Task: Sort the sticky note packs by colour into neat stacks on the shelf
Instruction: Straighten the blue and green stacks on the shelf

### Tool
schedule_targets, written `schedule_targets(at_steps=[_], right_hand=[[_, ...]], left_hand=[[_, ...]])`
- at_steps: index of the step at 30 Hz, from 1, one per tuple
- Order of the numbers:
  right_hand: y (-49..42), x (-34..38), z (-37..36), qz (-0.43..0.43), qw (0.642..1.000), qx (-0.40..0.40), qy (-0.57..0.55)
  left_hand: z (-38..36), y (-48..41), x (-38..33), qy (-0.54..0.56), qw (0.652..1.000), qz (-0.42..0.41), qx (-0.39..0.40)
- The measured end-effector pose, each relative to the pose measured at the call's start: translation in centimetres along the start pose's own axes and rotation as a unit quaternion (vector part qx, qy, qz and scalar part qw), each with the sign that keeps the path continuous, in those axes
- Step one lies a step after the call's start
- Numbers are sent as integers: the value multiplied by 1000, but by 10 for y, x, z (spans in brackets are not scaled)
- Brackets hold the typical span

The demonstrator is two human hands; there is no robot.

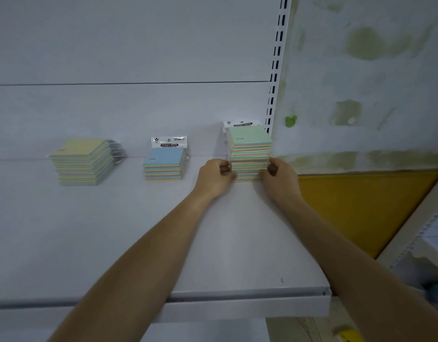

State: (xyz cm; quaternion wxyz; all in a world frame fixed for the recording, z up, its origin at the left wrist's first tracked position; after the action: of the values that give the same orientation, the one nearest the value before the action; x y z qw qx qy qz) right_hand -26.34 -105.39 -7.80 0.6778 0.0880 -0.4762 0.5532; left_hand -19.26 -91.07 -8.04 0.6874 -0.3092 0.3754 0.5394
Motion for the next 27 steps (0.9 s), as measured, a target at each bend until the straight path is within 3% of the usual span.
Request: schedule_targets(at_steps=[6, 14, 27], right_hand=[[1, 3, 1, -1, 1000, -11, -15], [0, 4, 4, 15, 998, -44, -35], [-3, 3, 13, 0, 982, -111, -150]], left_hand=[[-1, 0, -1, -9, 1000, -1, -8], [12, 1, -12, 55, 993, -60, -85], [14, -3, -11, 130, 989, -28, -67]])
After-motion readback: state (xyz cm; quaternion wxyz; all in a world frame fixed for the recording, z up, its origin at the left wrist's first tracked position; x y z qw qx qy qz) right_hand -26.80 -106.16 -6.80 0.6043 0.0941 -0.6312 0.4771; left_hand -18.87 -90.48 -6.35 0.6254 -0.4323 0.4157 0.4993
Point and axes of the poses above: each hand's wrist, its own y-axis away from the middle knuckle, its own z-axis out of the back of the hand, x = y × z, the point moved 8 cm from there along -y, towards the middle knuckle, and after that the axes turned 12 degrees about z, right-handed, at the moved point
